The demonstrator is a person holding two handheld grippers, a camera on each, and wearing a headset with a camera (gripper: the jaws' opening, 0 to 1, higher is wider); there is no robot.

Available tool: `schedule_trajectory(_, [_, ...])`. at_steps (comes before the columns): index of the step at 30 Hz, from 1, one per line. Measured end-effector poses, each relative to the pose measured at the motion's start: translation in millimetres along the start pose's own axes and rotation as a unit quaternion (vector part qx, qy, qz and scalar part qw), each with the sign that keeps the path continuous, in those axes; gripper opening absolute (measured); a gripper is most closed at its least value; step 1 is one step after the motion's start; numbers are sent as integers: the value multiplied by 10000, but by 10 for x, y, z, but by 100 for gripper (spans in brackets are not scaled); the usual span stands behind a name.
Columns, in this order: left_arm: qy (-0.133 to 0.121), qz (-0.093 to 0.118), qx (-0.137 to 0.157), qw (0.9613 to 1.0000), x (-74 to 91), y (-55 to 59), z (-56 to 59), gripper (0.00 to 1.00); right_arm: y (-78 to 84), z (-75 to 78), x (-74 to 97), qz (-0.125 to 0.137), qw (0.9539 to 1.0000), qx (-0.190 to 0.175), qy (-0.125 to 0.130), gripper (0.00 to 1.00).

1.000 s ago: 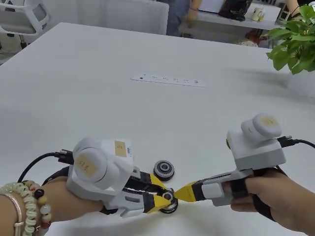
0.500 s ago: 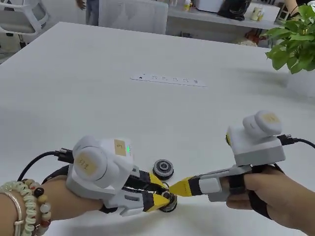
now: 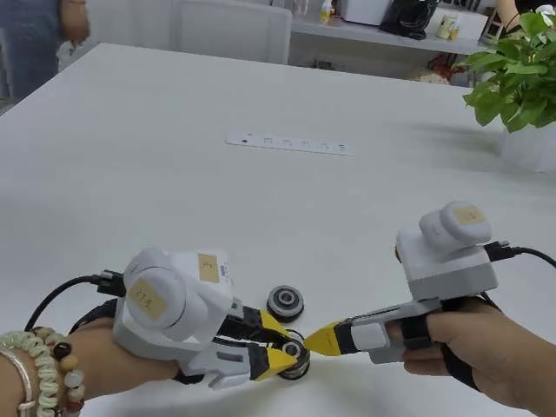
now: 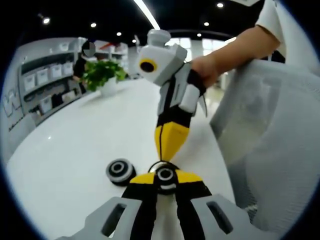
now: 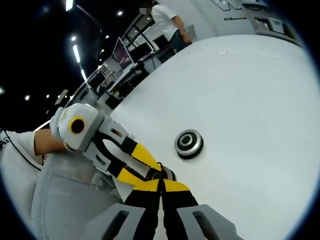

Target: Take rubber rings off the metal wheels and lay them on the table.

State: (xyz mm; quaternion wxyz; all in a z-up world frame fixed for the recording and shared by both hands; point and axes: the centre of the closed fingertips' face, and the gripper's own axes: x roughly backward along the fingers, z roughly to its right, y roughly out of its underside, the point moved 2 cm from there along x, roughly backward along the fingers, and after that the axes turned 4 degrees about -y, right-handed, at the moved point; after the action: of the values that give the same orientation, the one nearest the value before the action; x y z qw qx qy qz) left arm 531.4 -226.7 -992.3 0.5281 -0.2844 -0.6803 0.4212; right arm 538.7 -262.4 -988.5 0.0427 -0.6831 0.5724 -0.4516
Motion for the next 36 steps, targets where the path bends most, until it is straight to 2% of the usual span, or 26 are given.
schedule_trajectory(6, [70,-60,-62,9999,53,-22,0,13,-16,12,23,30,10000,-12,26,0])
schedule_trajectory(10, [150,51,72,9998,116,-89,18,17,-56,10,63,130,9999,-41,28,0])
schedule_trajectory(14, [171,174,48,9997,189,-172,24,22,-92,13,101,224,9997,-44,74,0])
schedule_trajectory(18, [191,298,210,9992,262,-275,-3,32,-111,4,116,313,9995,-54,83,0])
schedule_trajectory(19, [250,287,201,9991,277,-288,8,35,-115,6,117,323,9994,-58,87,0])
schedule_trajectory(20, [414,176,153,9989,311,-275,45,40,-115,7,119,327,9994,-76,90,0])
schedule_trajectory(26, [397,92,43,9992,463,-364,-3,54,-125,1,138,348,9993,-76,98,0])
schedule_trajectory(29, [392,151,51,9991,542,-443,-2,59,-140,-27,140,390,9992,-72,75,0])
schedule_trajectory(32, [355,190,0,9992,658,-478,10,60,-159,-36,144,422,9991,-52,52,0])
schedule_trajectory(36, [222,202,-8,9995,811,-469,-8,62,-203,-62,164,492,9988,-36,3,0])
